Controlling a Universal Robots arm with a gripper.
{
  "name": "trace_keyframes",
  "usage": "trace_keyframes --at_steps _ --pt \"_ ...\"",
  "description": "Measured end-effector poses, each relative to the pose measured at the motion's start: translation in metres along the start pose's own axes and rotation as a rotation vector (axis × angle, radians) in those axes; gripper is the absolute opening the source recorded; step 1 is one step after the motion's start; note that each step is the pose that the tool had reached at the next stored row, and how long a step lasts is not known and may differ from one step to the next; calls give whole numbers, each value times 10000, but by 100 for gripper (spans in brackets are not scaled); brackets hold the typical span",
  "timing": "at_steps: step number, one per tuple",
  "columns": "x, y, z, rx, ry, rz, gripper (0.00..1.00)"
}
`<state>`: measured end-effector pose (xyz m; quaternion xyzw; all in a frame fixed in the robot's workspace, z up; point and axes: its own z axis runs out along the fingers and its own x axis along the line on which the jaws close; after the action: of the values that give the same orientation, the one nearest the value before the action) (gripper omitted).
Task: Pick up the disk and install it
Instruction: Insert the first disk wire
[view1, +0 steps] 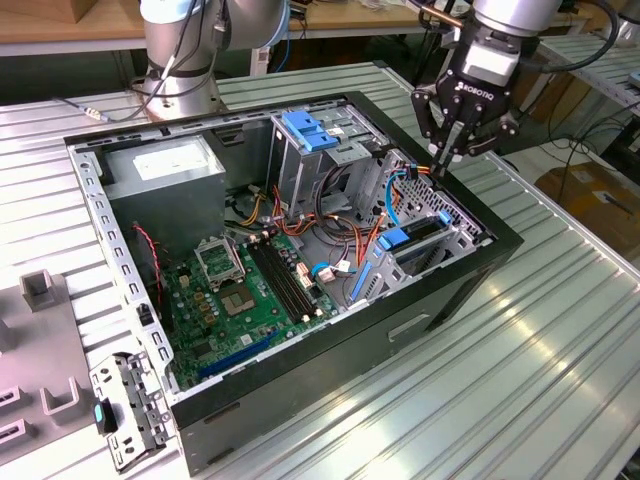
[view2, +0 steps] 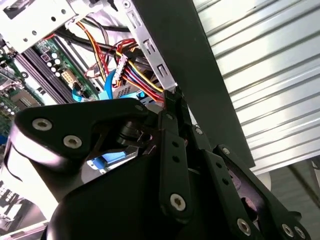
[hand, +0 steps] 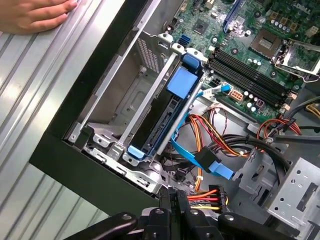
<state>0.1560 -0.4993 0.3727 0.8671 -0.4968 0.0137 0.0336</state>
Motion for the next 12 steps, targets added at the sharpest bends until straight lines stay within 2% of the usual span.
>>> trace_keyframes --at_steps 4,7,9,12 --pt "-1 0 1 -40 -31 693 17" --pt "-1 0 3 -75 -59 1301 17" --pt "-1 0 5 -107 -84 1863 17" --pt "-1 0 6 -136 -107 2372 17"
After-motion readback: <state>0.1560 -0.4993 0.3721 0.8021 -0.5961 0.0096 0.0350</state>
